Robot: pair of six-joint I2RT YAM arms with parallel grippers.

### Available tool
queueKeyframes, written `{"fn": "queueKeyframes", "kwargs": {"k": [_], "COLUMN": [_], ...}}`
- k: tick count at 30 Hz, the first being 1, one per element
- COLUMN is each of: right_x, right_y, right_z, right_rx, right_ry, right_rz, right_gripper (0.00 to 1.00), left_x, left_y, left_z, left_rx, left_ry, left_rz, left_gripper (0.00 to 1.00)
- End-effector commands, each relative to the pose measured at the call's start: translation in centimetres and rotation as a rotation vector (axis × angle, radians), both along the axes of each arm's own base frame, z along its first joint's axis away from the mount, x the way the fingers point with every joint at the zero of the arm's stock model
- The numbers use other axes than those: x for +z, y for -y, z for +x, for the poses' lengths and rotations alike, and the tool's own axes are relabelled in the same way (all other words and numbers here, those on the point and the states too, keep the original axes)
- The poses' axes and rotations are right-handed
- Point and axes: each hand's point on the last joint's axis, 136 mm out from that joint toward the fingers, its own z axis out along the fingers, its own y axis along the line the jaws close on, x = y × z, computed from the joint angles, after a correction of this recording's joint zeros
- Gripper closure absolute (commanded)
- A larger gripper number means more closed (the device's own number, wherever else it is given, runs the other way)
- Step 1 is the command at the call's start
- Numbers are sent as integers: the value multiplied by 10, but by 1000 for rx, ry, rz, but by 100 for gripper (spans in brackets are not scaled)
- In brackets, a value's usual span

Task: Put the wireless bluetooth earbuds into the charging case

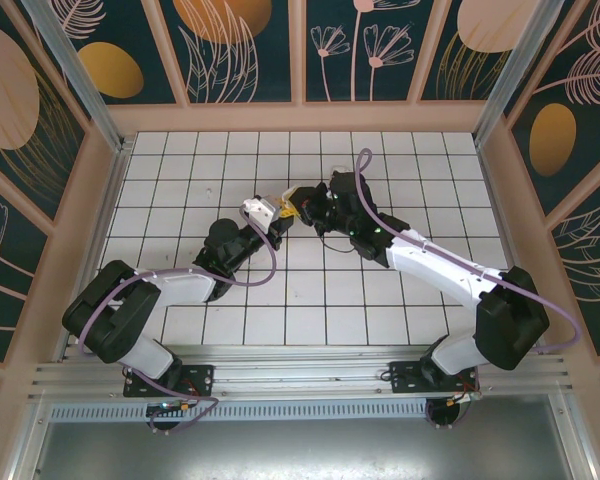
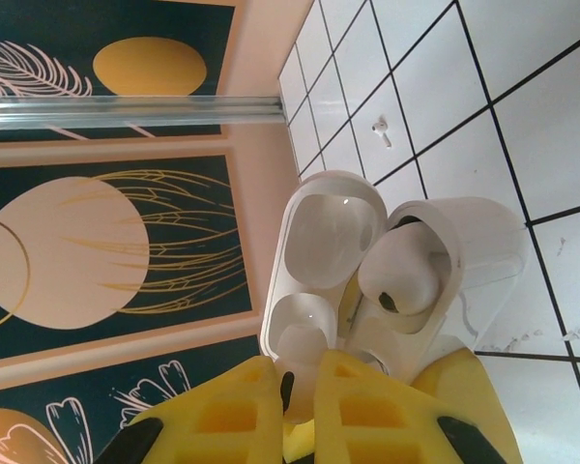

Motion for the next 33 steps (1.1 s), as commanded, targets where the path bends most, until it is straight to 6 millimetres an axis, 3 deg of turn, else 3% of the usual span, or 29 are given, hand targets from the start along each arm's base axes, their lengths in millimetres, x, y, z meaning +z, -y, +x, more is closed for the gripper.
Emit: {"fn": "queueKeyframes", "kwargs": {"k": [1, 9, 22, 26, 33], "right_x": [-11, -16, -16, -2, 48], "right_y": [5, 12, 18, 19, 18], "right_z": [-7, -9, -11, -11, -20], "right_rx": [-14, -35, -42, -29, 47], "right_ry": [-51, -64, -59, -17, 131], "right_rz": [-47, -81, -139, -182, -261], "right_gripper": [88, 75, 71, 69, 72], "left_x": [35, 37, 38, 35, 27], "left_y": [-2, -3, -6, -7, -7], "left_z": [-7, -8, -9, -10, -17], "left_rx": [1, 4, 11, 15, -23], "left_ry": [107, 115, 121, 118, 76], "left_rz": [-55, -56, -55, -49, -31], "left_gripper": [100, 100, 100, 100, 100]}}
